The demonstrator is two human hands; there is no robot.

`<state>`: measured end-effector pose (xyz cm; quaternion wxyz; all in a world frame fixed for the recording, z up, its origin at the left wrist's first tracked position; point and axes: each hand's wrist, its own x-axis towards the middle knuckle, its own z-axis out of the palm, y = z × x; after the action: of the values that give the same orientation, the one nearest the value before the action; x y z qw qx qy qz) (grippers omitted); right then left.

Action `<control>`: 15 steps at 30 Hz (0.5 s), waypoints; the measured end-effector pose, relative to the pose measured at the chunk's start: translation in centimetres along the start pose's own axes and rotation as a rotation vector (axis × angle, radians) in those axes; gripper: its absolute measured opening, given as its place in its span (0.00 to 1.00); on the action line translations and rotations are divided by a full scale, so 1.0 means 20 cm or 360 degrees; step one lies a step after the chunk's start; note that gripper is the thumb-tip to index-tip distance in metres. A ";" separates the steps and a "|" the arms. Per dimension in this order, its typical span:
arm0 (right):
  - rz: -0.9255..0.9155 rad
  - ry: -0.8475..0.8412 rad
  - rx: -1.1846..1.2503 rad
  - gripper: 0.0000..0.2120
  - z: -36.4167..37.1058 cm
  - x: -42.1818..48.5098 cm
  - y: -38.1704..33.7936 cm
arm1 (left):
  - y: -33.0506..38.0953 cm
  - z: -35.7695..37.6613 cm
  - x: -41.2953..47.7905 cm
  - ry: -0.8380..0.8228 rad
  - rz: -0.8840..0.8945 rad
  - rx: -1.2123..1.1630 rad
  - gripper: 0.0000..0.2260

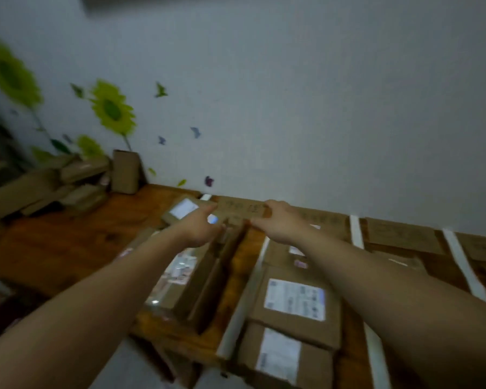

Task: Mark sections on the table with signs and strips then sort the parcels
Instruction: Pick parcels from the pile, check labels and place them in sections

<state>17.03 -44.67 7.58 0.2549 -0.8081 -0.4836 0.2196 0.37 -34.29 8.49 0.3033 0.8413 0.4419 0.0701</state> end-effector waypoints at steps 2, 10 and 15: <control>-0.0106 -0.0038 -0.0056 0.26 0.16 0.00 -0.26 | -0.26 -0.21 -0.12 0.0067 -0.0029 -0.0036 0.32; -0.0406 -0.0257 -0.0216 0.33 0.68 0.10 -1.07 | -1.09 -0.83 -0.46 0.0306 -0.0476 -0.0097 0.31; -0.0453 -0.0344 -0.0257 0.35 0.97 0.33 -1.43 | -1.50 -1.11 -0.49 0.0309 -0.0599 -0.0138 0.31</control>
<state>-10.88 -23.48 9.74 0.1642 -0.7212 -0.6335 0.2272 -35.12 -19.31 10.73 0.3029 0.7194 0.6149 0.1120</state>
